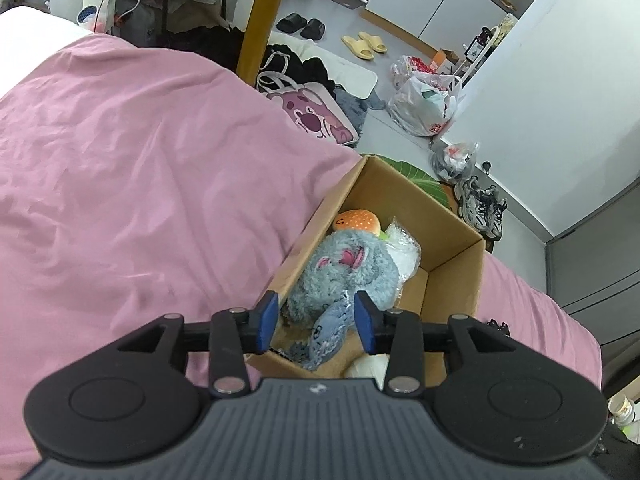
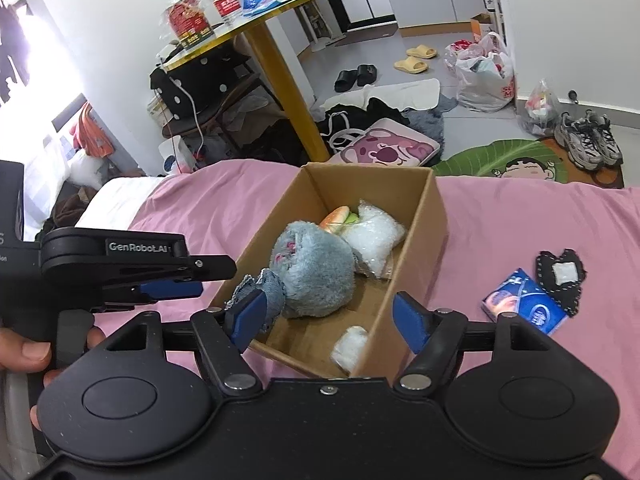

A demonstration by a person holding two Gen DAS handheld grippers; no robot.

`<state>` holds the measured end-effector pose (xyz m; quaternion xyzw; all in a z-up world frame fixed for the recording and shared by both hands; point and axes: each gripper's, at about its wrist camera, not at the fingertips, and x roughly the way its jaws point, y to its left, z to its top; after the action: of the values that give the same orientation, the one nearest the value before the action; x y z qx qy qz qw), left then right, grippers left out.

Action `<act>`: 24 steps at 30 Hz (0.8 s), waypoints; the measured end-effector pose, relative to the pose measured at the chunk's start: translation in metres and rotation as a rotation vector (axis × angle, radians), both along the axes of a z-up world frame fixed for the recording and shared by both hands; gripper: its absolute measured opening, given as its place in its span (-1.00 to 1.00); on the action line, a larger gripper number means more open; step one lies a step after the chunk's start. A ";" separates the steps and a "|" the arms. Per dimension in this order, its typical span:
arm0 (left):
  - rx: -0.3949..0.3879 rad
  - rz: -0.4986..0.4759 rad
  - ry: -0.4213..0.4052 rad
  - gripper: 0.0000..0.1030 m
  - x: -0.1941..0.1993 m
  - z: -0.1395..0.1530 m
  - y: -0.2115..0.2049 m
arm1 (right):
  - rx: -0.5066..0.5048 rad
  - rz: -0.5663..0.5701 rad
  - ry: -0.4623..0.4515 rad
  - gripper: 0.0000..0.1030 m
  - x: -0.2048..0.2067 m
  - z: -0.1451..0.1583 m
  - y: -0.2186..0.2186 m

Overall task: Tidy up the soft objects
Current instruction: 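Open the left gripper to drop the grey plush while the right gripper releases the white bag into the box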

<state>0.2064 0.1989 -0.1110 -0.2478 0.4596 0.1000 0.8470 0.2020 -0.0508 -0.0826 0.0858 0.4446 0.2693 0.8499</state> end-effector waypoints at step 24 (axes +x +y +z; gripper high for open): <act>0.064 -0.123 -0.078 0.79 -0.017 0.052 -0.075 | 0.007 -0.011 -0.045 0.93 0.011 0.030 -0.117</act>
<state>0.1894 0.1242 -0.0592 -0.1954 0.4371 0.0528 0.8764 0.2128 -0.1678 -0.0530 0.0853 0.4238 0.2681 0.8609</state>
